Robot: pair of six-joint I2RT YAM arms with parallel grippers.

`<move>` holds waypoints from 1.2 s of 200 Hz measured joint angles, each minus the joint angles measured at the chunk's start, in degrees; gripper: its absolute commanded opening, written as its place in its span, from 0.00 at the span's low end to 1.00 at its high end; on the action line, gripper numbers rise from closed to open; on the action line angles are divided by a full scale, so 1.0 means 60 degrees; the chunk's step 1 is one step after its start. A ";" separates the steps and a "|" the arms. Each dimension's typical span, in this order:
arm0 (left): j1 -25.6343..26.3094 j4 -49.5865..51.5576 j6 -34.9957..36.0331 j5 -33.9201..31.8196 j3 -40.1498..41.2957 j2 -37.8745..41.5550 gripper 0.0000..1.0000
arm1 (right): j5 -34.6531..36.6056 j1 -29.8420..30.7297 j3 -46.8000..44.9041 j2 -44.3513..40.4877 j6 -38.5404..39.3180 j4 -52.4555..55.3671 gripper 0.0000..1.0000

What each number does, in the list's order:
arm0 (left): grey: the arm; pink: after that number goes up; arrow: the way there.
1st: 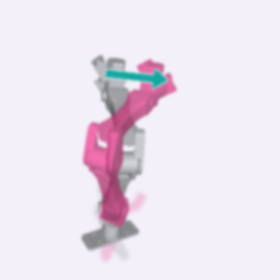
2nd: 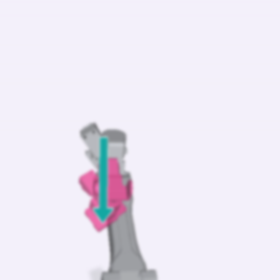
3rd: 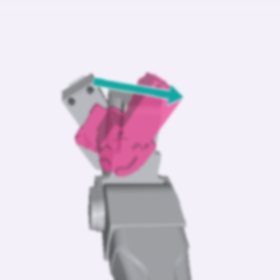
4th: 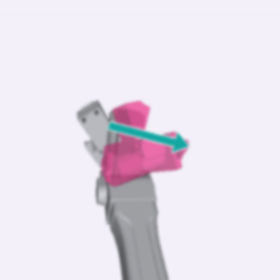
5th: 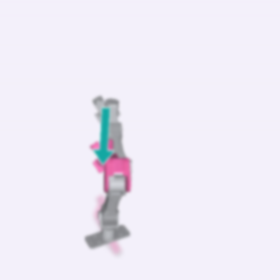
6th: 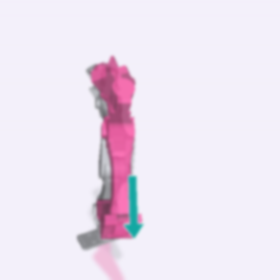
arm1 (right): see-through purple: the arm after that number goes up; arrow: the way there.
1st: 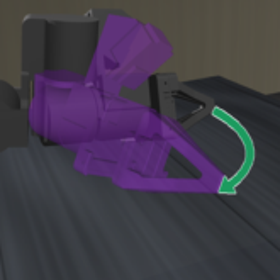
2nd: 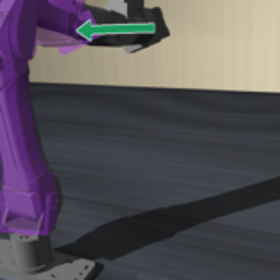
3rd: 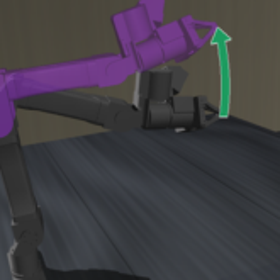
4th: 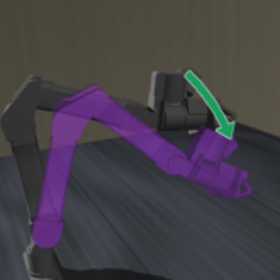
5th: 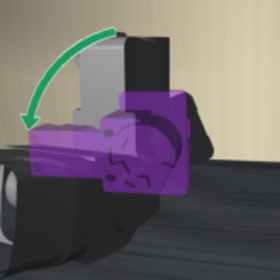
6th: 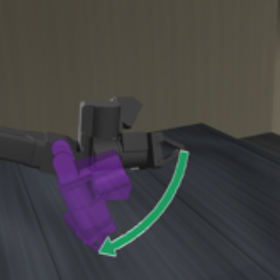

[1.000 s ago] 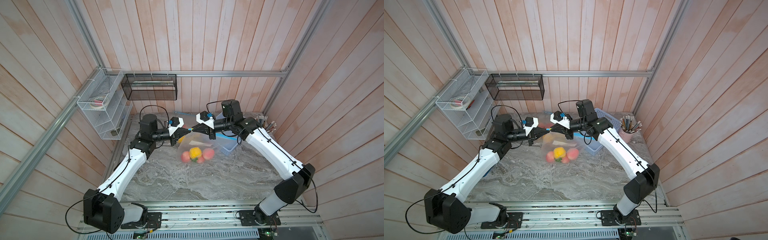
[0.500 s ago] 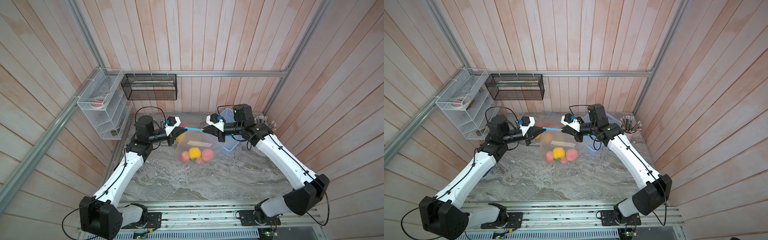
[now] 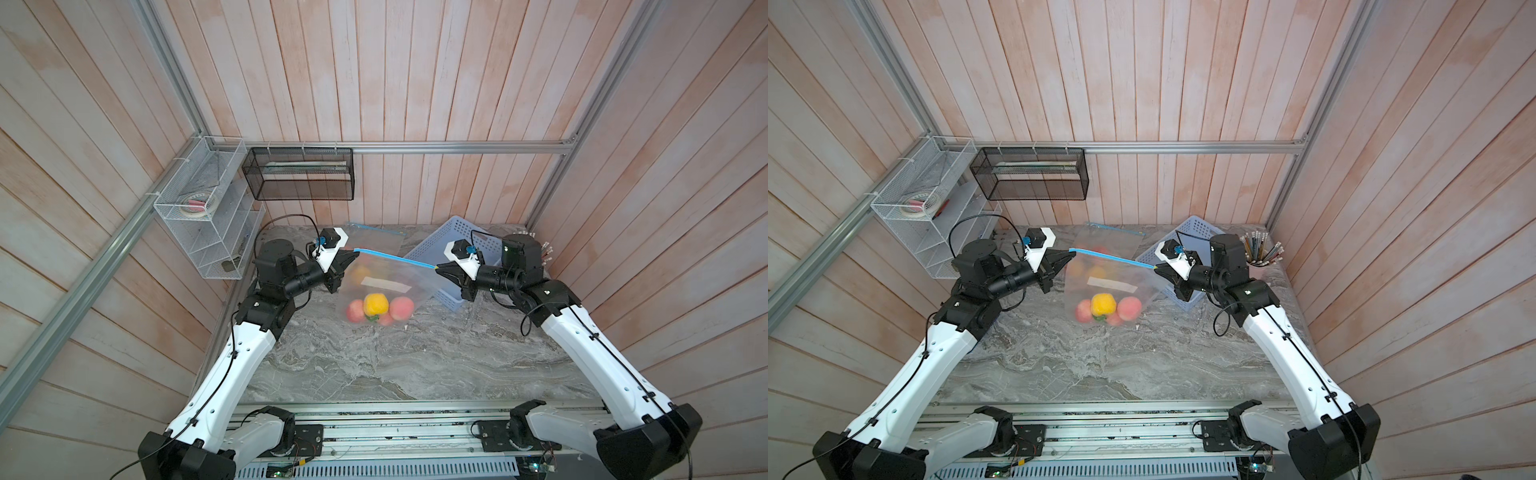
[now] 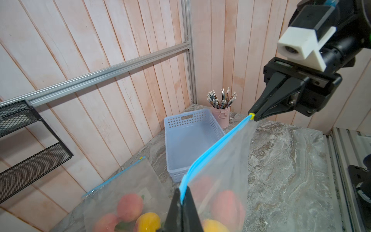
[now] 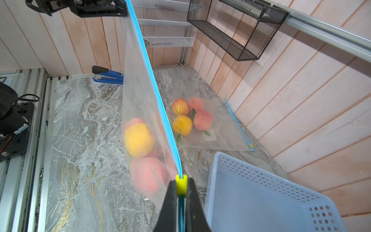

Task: Place the peach in a zip-top bag and seal the zipper
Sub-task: Zip the zipper food storage bag at the center of the board, then place the zipper food storage bag at the center of the board.

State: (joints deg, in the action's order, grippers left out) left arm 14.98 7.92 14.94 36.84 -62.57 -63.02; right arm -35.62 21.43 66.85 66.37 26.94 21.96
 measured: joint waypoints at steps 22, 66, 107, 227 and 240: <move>-0.0007 0.0040 -0.0189 -0.0040 0.0208 0.0313 0.00 | 0.0076 -0.0073 -0.0328 -0.0353 -0.0204 -0.0157 0.00; -0.0055 0.0047 -0.0525 0.0229 0.0761 0.0794 0.00 | 0.0215 -0.0164 -0.0492 -0.0605 -0.0382 -0.0189 0.00; -0.0055 0.0095 -0.0827 0.0302 0.1086 0.1118 0.00 | 0.0233 -0.0299 -0.0510 -0.0820 -0.0484 -0.0186 0.00; -0.0193 -0.0222 -0.2605 -0.3453 0.1206 -0.0386 0.76 | 0.1100 -0.0346 -0.0382 0.1661 -0.3078 -0.2091 0.44; -0.0270 -0.0211 -0.2954 -0.4320 0.1206 -0.0594 0.83 | 0.1843 -0.0350 -0.0317 0.1978 -0.3665 -0.2477 0.59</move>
State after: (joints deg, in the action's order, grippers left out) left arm 13.37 6.66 -2.79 10.92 -55.33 -66.59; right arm -24.56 19.33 64.95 78.24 4.95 7.09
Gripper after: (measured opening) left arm 0.779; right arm 0.475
